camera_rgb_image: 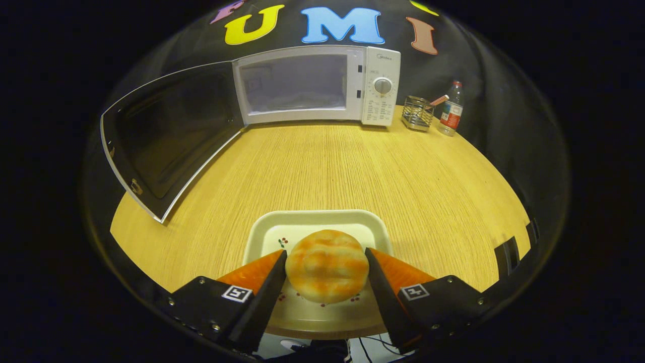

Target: Open the microwave, put the food inside, and close the microwave door.

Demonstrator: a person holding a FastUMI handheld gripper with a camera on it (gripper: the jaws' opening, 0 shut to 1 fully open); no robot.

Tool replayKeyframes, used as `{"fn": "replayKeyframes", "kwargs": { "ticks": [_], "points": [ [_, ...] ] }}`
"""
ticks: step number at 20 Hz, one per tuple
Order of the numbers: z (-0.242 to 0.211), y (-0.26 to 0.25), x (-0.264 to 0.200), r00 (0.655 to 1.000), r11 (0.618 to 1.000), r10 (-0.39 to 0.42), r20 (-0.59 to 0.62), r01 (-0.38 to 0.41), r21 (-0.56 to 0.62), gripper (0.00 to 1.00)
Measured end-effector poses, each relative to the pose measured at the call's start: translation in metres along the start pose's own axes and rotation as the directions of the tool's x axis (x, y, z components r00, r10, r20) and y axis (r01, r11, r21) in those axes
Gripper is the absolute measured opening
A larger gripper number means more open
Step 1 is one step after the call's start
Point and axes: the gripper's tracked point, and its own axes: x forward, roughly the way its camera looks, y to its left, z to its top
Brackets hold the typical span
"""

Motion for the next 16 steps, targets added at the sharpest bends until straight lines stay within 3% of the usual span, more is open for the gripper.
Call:
{"fn": "replayKeyframes", "kwargs": {
  "ticks": [3, 4, 16],
  "points": [
    [0.004, 0.004, -0.003, 0.999, 0.999, 0.045, -0.005, -0.045, 0.007, 0.83],
    [0.008, 0.005, -0.004, 0.998, 0.998, 0.056, 0.004, -0.056, 0.017, 0.76],
    [0.129, 0.032, -0.01, 0.96, 0.977, 0.174, 0.218, -0.195, 0.081, 0.76]
  ]
}}
